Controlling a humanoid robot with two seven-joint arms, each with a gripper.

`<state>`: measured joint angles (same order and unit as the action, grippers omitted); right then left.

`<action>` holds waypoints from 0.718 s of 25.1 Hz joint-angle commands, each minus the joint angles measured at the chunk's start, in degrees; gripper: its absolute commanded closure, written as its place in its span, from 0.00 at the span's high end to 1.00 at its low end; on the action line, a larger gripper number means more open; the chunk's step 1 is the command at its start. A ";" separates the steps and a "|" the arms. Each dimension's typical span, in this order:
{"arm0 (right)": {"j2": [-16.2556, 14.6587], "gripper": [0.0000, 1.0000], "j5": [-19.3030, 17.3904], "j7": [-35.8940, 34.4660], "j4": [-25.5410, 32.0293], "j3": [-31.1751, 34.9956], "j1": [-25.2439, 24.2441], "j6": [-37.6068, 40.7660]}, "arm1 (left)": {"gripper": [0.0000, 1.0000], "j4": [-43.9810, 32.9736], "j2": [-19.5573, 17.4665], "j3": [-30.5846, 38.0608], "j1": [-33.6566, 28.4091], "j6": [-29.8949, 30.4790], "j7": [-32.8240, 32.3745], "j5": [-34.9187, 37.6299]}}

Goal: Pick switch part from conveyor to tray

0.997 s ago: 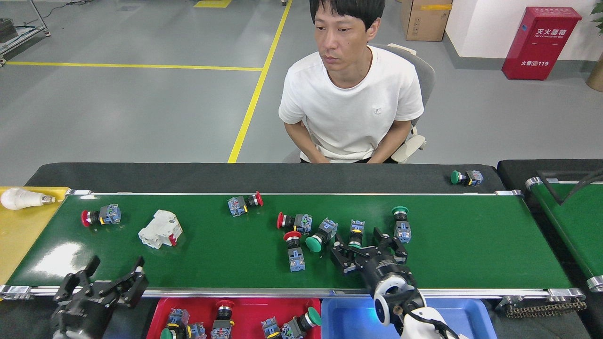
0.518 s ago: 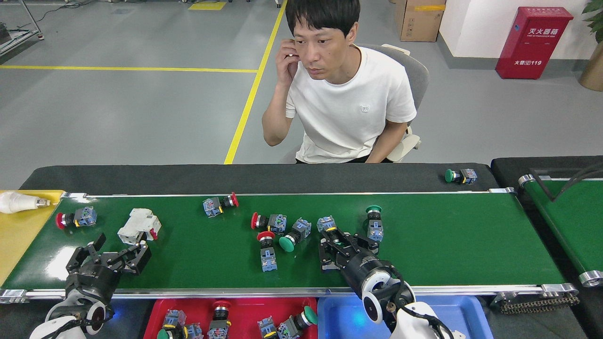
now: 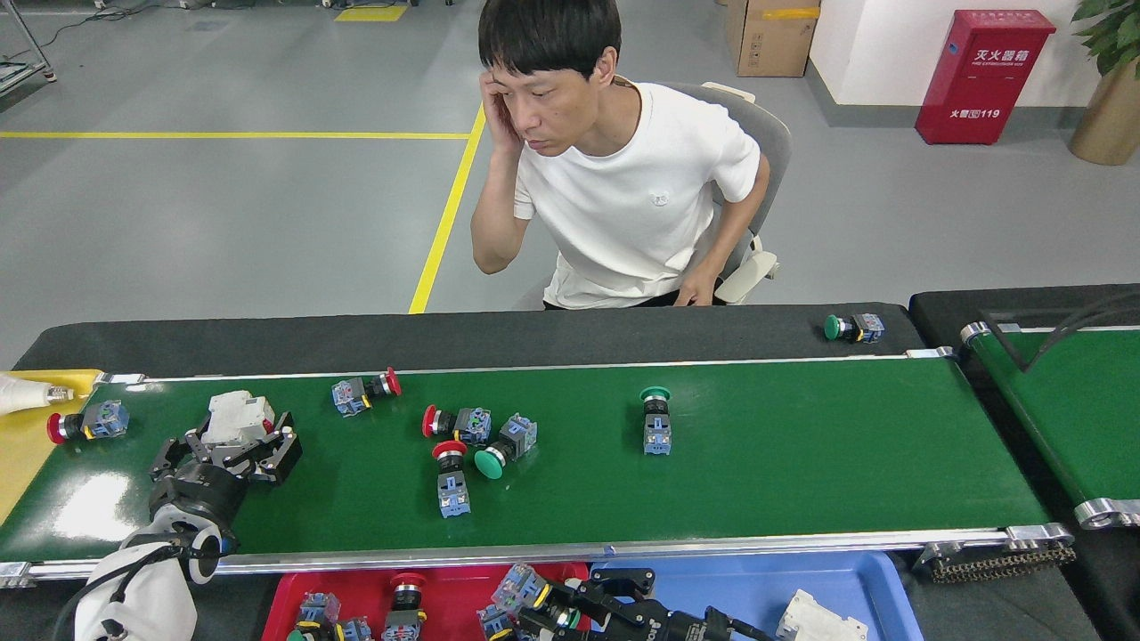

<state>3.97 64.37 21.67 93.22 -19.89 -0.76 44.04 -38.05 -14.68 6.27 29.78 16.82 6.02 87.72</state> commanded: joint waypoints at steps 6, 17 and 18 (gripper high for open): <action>1.31 0.98 -0.48 1.10 0.21 1.70 1.72 0.96 | 0.19 -0.80 -1.23 -2.14 0.28 1.98 3.21 -0.80; 3.15 0.96 -0.65 0.48 0.30 33.95 5.68 -9.15 | 0.21 -45.01 -2.90 9.29 -33.03 8.31 -3.82 -11.79; 2.54 0.96 -0.48 0.39 0.21 35.80 5.50 -12.05 | 0.21 -49.41 -2.46 9.64 -37.33 8.66 -3.82 -12.84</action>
<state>7.13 64.01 22.69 92.77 14.35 4.20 36.53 -83.31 -16.96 15.07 -5.85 24.33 2.56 75.81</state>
